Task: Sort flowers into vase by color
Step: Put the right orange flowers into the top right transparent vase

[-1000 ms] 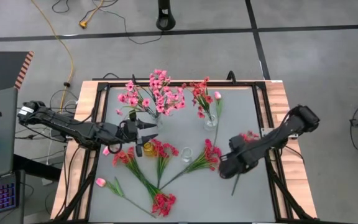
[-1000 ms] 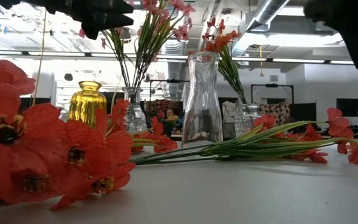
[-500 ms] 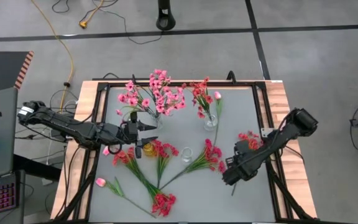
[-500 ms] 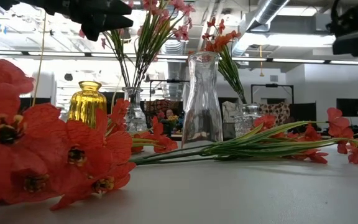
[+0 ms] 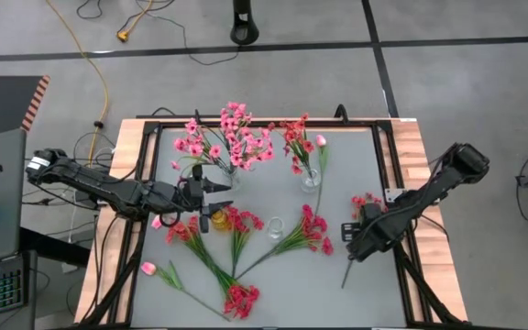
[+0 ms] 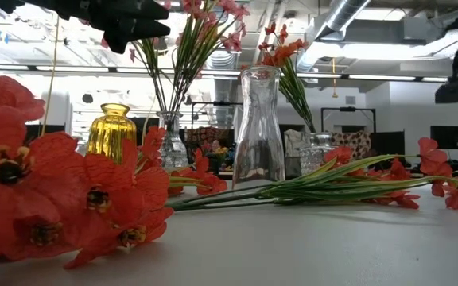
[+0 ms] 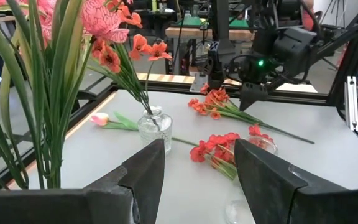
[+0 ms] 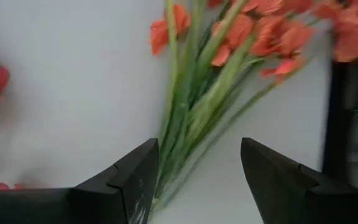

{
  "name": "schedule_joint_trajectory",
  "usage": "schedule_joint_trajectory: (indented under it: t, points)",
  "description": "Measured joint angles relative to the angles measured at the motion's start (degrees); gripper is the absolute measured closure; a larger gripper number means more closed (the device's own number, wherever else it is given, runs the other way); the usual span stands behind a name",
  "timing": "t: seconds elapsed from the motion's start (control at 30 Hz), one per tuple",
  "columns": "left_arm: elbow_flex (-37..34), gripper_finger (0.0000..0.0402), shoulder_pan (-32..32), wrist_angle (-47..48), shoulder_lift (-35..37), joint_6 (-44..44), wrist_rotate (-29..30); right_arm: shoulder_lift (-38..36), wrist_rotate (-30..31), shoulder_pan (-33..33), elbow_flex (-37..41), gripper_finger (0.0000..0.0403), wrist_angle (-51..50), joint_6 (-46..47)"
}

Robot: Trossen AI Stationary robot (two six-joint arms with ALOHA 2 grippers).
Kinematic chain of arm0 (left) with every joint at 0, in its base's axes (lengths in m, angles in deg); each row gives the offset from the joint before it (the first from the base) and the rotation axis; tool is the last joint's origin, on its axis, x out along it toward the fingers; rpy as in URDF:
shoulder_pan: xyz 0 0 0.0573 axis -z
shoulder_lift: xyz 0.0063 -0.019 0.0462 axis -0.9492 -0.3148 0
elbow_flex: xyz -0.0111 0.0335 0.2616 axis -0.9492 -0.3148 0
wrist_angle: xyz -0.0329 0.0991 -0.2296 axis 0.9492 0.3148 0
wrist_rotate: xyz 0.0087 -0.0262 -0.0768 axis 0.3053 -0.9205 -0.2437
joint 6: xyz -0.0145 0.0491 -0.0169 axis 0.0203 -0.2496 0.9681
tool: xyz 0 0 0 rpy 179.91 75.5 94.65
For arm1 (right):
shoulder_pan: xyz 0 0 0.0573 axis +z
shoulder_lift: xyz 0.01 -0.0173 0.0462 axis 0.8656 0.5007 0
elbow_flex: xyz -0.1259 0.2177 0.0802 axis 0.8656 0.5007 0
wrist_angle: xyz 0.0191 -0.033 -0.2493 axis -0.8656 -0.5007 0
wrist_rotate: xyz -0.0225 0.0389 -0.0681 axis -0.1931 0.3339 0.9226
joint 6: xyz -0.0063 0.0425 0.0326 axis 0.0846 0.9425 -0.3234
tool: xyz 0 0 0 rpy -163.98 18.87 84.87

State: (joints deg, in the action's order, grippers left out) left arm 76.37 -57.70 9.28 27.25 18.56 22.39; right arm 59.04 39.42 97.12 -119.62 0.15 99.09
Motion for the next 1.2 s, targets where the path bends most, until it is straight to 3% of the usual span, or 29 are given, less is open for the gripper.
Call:
schedule_joint_trajectory:
  t: [0.5,0.63,0.87,1.07,1.2]
  points:
    - [0.0,0.0219,0.01,0.0,0.0,0.0,0.06,-0.19,1.67,-0.09,11.0,0.0159,13.46,1.22]
    - [0.0,0.0219,0.01,-0.01,0.0,0.01,0.06,-0.22,1.7,-0.13,11.23,0.0194,14.05,1.19]
    - [0.0,0.0219,0.0,-0.02,0.0,1.21,0.1,-0.29,3.28,-0.06,11.32,0.029,14.6,0.56]
    - [0.0,0.0219,0.01,-0.04,0.0,3.42,0.54,-0.52,8.28,-0.19,10.05,0.0358,14.48,-4.4]
    - [0.0,0.0219,0.01,-0.04,0.0,5.44,1.28,-2.43,14.41,-0.23,8.44,0.0366,15.16,-8.19]
